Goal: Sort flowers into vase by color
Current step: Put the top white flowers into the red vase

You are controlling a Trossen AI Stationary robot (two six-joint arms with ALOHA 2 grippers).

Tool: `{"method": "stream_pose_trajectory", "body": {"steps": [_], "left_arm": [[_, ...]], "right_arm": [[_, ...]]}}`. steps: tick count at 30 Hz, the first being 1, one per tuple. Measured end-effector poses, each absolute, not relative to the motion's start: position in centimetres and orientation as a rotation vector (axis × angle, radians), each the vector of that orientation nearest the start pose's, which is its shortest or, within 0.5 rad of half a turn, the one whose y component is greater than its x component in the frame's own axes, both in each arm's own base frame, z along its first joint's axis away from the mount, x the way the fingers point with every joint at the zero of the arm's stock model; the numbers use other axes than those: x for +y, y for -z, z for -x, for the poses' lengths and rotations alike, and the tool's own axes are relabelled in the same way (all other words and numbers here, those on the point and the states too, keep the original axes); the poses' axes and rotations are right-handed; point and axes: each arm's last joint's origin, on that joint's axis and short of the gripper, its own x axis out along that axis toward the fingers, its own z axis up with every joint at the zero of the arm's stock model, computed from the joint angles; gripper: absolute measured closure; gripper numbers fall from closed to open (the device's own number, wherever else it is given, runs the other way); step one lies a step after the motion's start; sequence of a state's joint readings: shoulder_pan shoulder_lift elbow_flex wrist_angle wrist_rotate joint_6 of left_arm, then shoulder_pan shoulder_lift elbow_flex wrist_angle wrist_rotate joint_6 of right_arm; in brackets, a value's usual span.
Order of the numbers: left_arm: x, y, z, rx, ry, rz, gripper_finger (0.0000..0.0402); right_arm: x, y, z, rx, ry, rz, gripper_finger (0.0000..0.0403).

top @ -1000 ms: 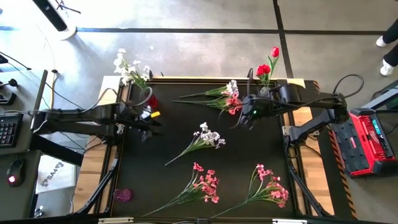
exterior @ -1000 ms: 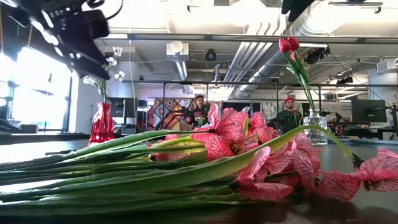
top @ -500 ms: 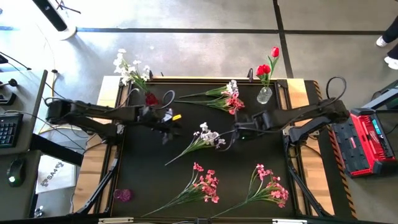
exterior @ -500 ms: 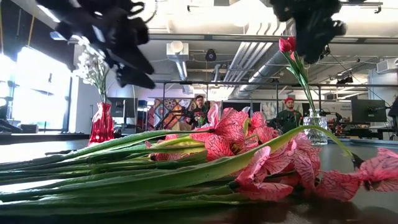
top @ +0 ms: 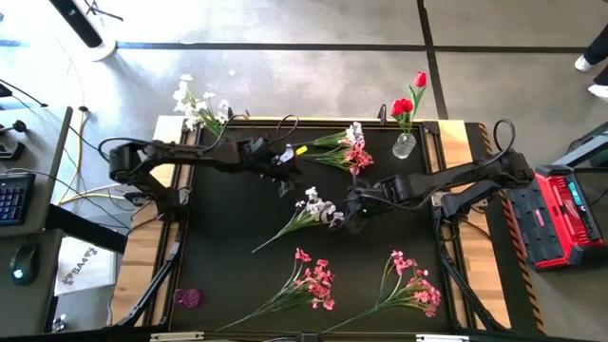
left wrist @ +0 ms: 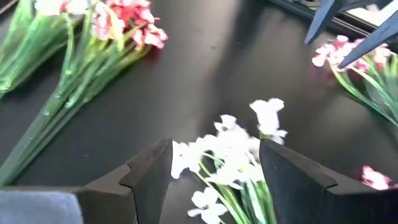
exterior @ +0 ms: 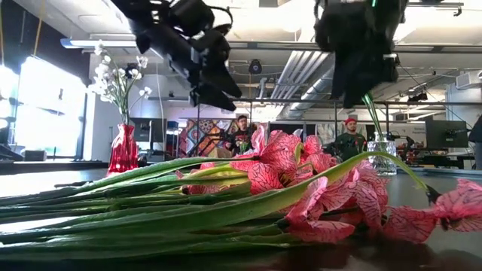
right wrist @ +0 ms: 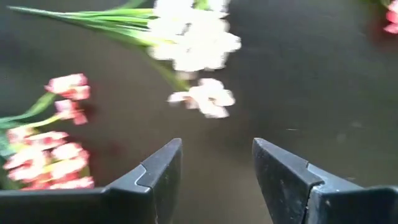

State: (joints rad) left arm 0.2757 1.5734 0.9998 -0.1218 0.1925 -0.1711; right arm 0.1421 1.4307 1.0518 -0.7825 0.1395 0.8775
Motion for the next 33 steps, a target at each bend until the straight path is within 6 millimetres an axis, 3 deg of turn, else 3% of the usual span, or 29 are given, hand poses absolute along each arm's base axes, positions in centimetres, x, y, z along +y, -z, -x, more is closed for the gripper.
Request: {"method": "stream_pose_trajectory", "body": {"steps": [9, 15, 22, 33], "left_arm": [[11.5, -23.7, -33.7, 0.649, -0.240, 0.302, 0.0175], [12.3, -23.3, -35.7, 0.674, -0.262, 0.318, 0.0175], [14.0, -22.9, -38.2, 0.787, -0.360, 0.359, 0.0196], [18.1, -21.1, -41.0, 0.948, -0.390, 0.357, 0.0210]], "right_arm": [[0.9, -21.3, -26.0, 1.169, 0.464, -0.606, 0.0220], [0.2, -20.9, -25.9, 1.198, 0.374, -0.523, 0.0220], [0.2, -22.3, -24.9, 1.183, 0.308, -0.455, 0.0220], [-1.0, -24.4, -22.4, 1.150, 0.408, -0.488, 0.0220]]}}
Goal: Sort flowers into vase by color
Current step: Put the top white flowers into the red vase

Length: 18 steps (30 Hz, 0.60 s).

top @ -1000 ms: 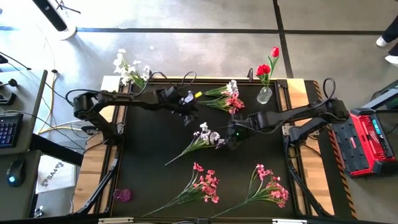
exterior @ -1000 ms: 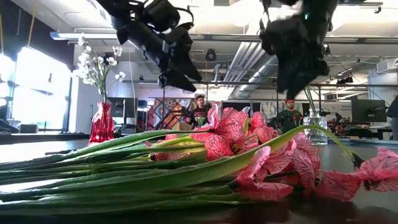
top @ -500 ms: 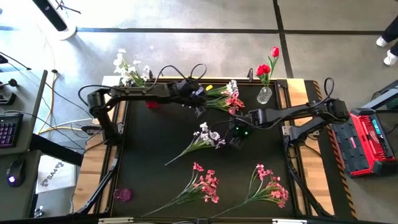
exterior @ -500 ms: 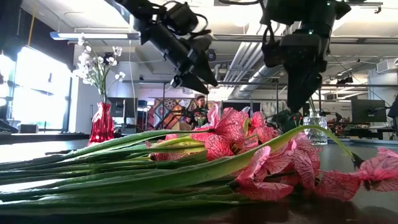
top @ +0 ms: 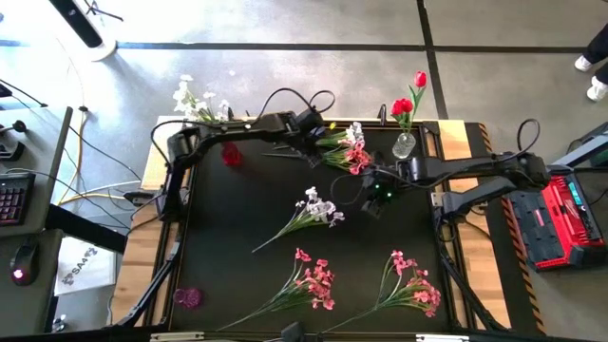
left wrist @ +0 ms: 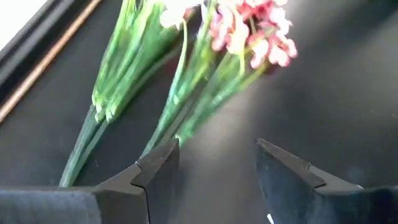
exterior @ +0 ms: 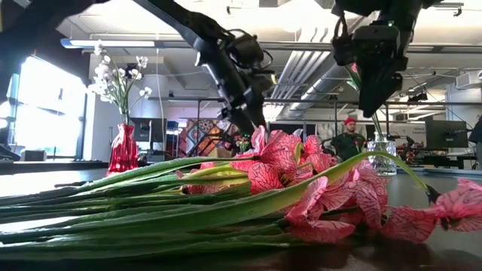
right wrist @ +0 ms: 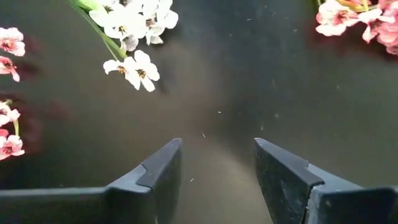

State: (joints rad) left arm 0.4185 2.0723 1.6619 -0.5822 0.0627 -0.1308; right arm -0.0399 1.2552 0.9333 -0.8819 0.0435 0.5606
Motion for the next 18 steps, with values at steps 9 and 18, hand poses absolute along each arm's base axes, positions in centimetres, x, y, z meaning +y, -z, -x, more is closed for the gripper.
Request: {"method": "stream_pose_trajectory", "body": {"steps": [9, 18], "left_arm": [[22.5, -20.3, -41.2, 1.022, -0.506, 0.298, 0.0210], [26.1, -18.4, -39.2, 1.165, -0.396, 0.305, 0.0210]], "right_arm": [[-1.0, -25.4, -21.6, 1.094, 0.430, -0.535, 0.0220], [-1.0, -25.4, -21.3, 1.103, 0.462, -0.573, 0.0220]]}}
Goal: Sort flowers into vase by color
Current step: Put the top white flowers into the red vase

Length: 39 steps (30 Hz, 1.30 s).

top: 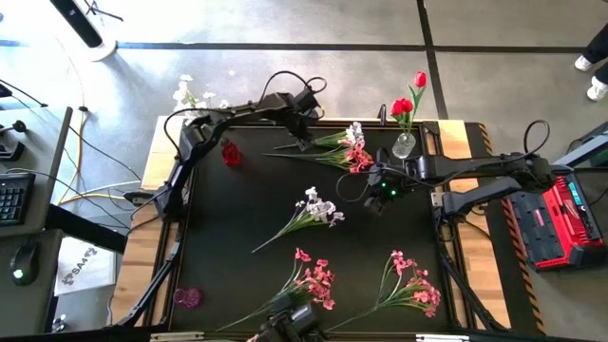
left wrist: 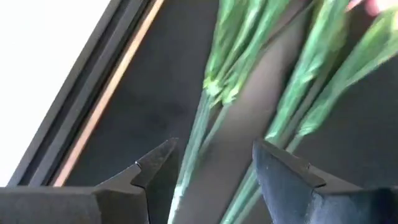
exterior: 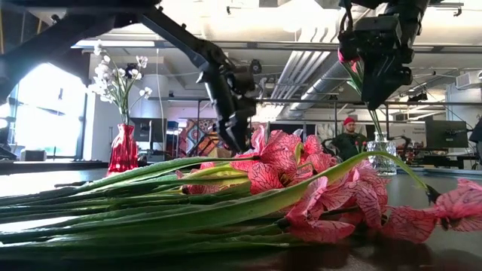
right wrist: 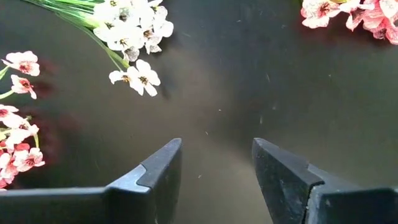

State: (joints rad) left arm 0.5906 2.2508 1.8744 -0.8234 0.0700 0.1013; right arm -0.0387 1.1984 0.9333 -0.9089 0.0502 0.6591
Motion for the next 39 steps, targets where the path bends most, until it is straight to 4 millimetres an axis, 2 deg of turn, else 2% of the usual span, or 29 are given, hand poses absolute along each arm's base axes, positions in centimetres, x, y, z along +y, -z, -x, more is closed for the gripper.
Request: {"method": "stream_pose_trajectory", "body": {"steps": [10, 27, 32, 39], "left_arm": [[25.9, -15.5, -39.2, 1.309, -0.417, 0.260, 0.0211], [27.0, -15.1, -37.3, 1.439, -0.372, 0.192, 0.0262], [26.2, -14.4, -37.1, 1.533, -0.302, 0.175, 0.0265], [26.2, -14.4, -37.2, 1.523, -0.267, 0.158, 0.0281]], "right_arm": [[-0.9, -25.4, -21.3, 1.092, 0.497, -0.623, 0.0220], [0.3, -25.4, -21.4, 1.073, 0.526, -0.622, 0.0220], [0.3, -25.4, -21.4, 1.066, 0.547, -0.659, 0.0220], [0.4, -25.4, -21.4, 1.058, 0.551, -0.670, 0.0220]]}}
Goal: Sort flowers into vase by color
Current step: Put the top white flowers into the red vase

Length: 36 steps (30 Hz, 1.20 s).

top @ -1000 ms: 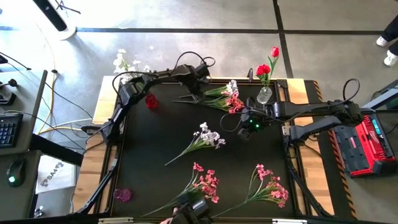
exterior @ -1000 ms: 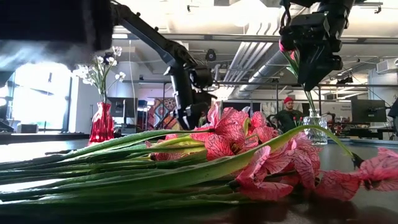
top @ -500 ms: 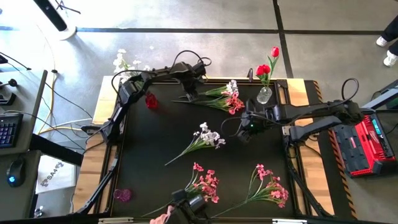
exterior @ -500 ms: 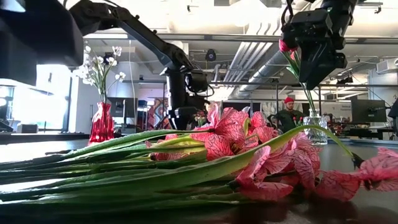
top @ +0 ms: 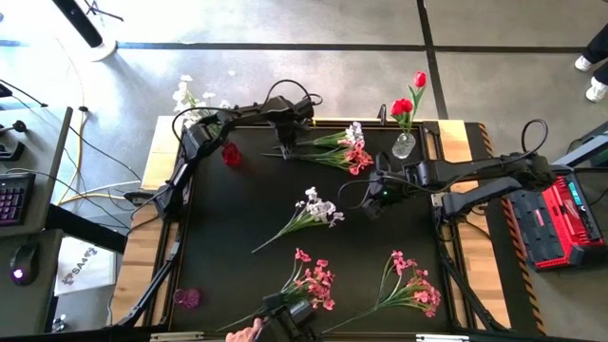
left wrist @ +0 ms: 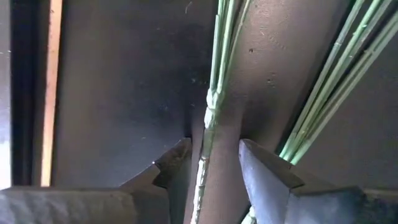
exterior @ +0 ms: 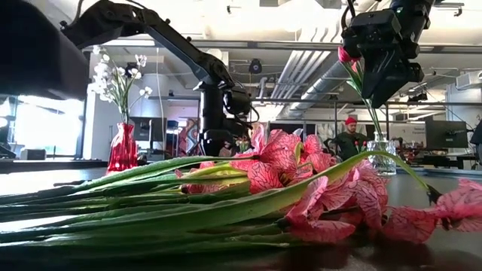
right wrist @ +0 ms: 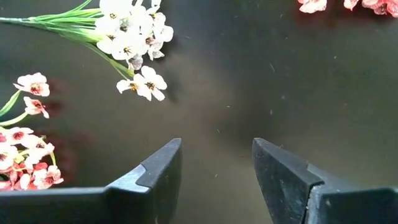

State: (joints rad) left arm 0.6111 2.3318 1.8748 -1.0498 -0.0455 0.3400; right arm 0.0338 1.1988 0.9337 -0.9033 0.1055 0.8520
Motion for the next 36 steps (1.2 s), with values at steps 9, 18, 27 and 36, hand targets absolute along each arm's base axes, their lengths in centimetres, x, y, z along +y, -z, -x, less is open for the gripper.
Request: {"method": "stream_pose_trajectory", "body": {"steps": [9, 18, 27, 36], "left_arm": [[26.3, -14.4, -37.1, 1.513, -0.285, 0.184, 0.0394], [26.0, -15.0, -37.2, 1.525, -0.340, 0.158, 0.0290], [26.2, -15.0, -37.1, 1.520, -0.359, 0.152, 0.0221], [27.1, -14.2, -36.4, 1.511, -0.262, 0.241, 0.0301]], "right_arm": [[0.4, -25.4, -21.4, 1.044, 0.575, -0.702, 0.0220], [0.4, -25.4, -21.4, 1.039, 0.583, -0.696, 0.0220], [0.4, -25.4, -21.4, 1.039, 0.584, -0.699, 0.0220], [0.4, -25.4, -21.4, 1.032, 0.601, -0.726, 0.0220]]}}
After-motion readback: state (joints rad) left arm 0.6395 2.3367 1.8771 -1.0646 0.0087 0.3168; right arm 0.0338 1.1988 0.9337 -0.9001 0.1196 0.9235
